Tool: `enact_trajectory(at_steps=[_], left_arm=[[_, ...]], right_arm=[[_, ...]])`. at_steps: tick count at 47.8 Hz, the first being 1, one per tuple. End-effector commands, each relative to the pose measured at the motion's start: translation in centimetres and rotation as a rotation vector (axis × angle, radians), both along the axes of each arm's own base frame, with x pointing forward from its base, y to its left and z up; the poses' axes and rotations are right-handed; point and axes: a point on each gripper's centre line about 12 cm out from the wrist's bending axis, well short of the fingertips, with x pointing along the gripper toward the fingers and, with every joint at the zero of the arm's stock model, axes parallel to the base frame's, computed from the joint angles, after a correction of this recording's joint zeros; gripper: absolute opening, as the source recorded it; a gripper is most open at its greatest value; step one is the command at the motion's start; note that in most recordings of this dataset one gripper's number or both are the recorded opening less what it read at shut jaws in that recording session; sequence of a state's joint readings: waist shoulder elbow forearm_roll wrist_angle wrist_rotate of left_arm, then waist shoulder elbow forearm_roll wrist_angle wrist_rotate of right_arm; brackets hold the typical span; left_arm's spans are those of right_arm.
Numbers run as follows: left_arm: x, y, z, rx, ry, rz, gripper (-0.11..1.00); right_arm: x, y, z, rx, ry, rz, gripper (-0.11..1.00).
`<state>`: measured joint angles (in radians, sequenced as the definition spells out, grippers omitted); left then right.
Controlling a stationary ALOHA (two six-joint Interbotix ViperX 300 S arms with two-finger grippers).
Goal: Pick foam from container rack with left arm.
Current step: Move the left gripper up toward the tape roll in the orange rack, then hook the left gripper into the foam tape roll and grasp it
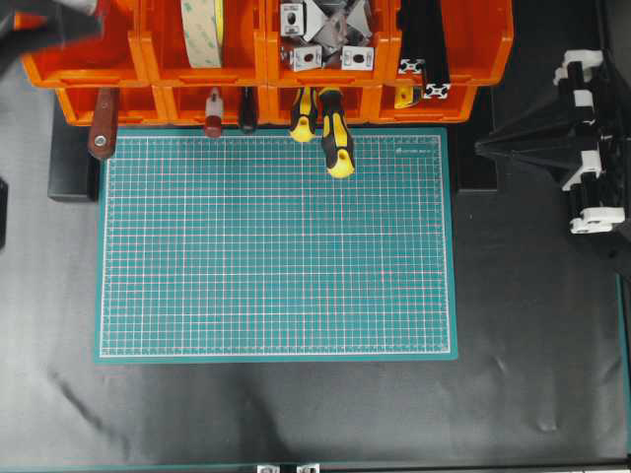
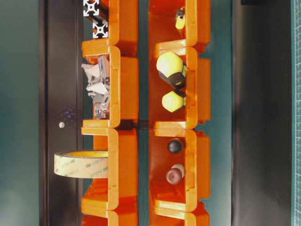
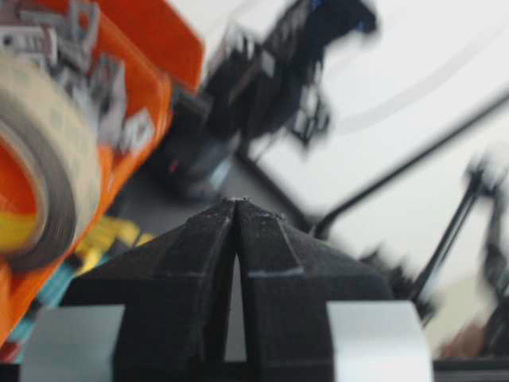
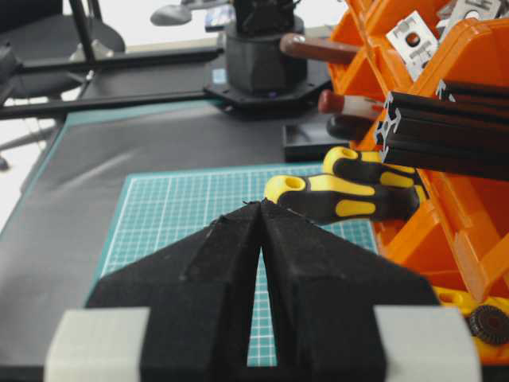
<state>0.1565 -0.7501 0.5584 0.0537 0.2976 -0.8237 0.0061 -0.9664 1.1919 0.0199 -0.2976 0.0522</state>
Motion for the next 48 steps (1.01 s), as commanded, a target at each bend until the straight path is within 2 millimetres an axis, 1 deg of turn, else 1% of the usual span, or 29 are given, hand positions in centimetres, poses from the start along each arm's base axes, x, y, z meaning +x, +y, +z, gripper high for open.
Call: enact_trajectory(at_steps=[1,14,17,21,24,29,31,33,35,41,48], left_arm=[[0.2,0.7,2.7,-0.021,-0.052,0.029,0.0],[1.3,1.5,2.1,-0.088,-0.022,0.057,0.01],[1.7,1.5,1.6,-0.099,0.002,0.06,0.06],[2.5,1.8,0.7,-0.112,0.062,0.067,0.24],[3.1,2.0,-0.1,-0.121,0.11,0.075,0.44],[4.0,2.2,-0.8,-0.132,0.171,0.08,0.74],[4.3,2.3,-1.0,-0.138,0.186,0.082,0.82],[4.6,2.4,-1.1,-0.145,0.201,0.084,0.88],[4.8,2.4,-1.2,-0.147,0.209,0.085,0.91],[5.2,2.7,-1.3,-0.15,0.215,0.094,0.89],[5.0,3.4,-1.6,-0.159,0.244,0.12,0.9]], right_arm=[[0.3,0.1,1.2,0.003,-0.037,0.004,0.0],[0.3,0.3,1.3,0.002,-0.041,0.015,0.0],[0.3,0.4,1.3,0.002,-0.044,0.019,0.0],[0.3,0.5,1.4,0.002,-0.046,0.025,0.0],[0.3,0.7,1.4,0.002,-0.048,0.033,0.0],[0.3,1.0,1.5,0.003,-0.06,0.048,0.0],[0.2,1.1,1.7,0.005,-0.072,0.052,0.0],[0.3,1.1,1.8,0.004,-0.08,0.055,0.0],[0.3,1.2,1.9,0.005,-0.09,0.06,0.0],[0.2,1.4,2.0,0.005,-0.095,0.07,0.0],[0.2,1.6,2.0,0.004,-0.095,0.081,0.0]])
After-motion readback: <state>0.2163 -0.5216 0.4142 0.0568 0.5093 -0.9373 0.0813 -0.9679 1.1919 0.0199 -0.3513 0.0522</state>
